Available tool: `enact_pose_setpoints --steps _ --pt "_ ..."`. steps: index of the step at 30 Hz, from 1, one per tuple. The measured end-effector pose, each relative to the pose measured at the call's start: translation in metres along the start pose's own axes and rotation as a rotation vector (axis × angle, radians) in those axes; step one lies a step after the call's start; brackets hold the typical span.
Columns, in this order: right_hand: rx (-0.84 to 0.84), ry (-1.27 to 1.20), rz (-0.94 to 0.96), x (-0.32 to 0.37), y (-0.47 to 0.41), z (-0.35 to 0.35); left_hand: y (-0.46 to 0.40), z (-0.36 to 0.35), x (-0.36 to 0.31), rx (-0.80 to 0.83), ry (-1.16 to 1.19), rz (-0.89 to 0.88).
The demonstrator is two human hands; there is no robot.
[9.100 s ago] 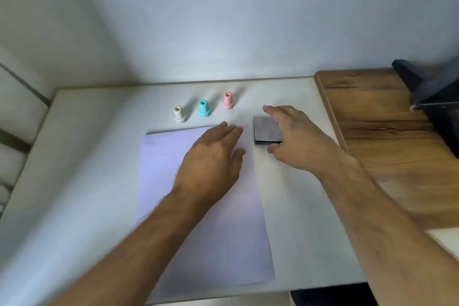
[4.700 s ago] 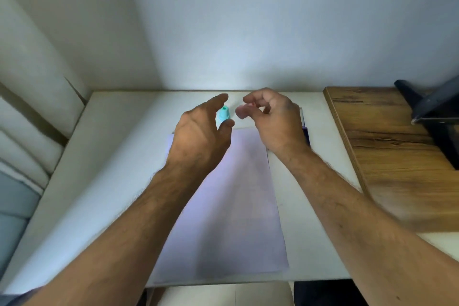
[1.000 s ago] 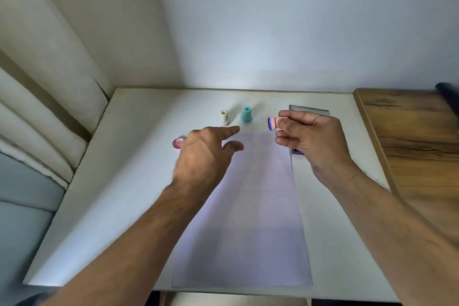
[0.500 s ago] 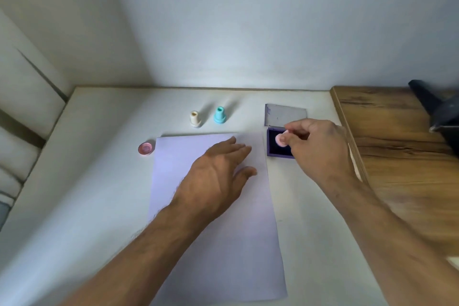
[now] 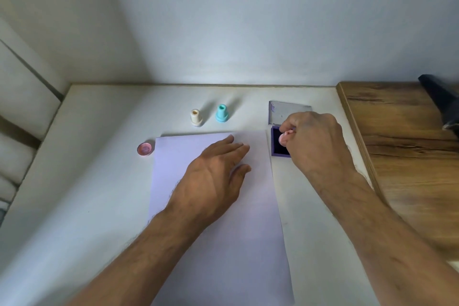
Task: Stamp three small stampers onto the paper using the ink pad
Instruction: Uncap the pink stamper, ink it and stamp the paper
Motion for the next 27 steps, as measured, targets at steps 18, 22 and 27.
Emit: enact_pose_setpoints --steps 18,22,27 --pt "0.031 -0.03 -0.056 -0.001 -0.004 0.0 -0.005 0.019 0.007 -0.088 0.089 0.054" --pt "0.013 -0.081 -0.087 -0.005 -0.004 0.002 -0.007 0.021 0.01 -0.099 0.107 0.068" --pt "0.095 -0.07 -0.131 -0.004 -0.006 -0.003 -0.007 0.02 0.013 -0.109 0.112 0.074"
Point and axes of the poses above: each hand's wrist, its own y-axis away from the middle knuckle, its own z-axis out of the back of the hand, x = y × z, the point moved 5 cm from there along -y, towards the middle knuckle, and after that the axes turned 15 degrees about z, right-handed, at the moved point
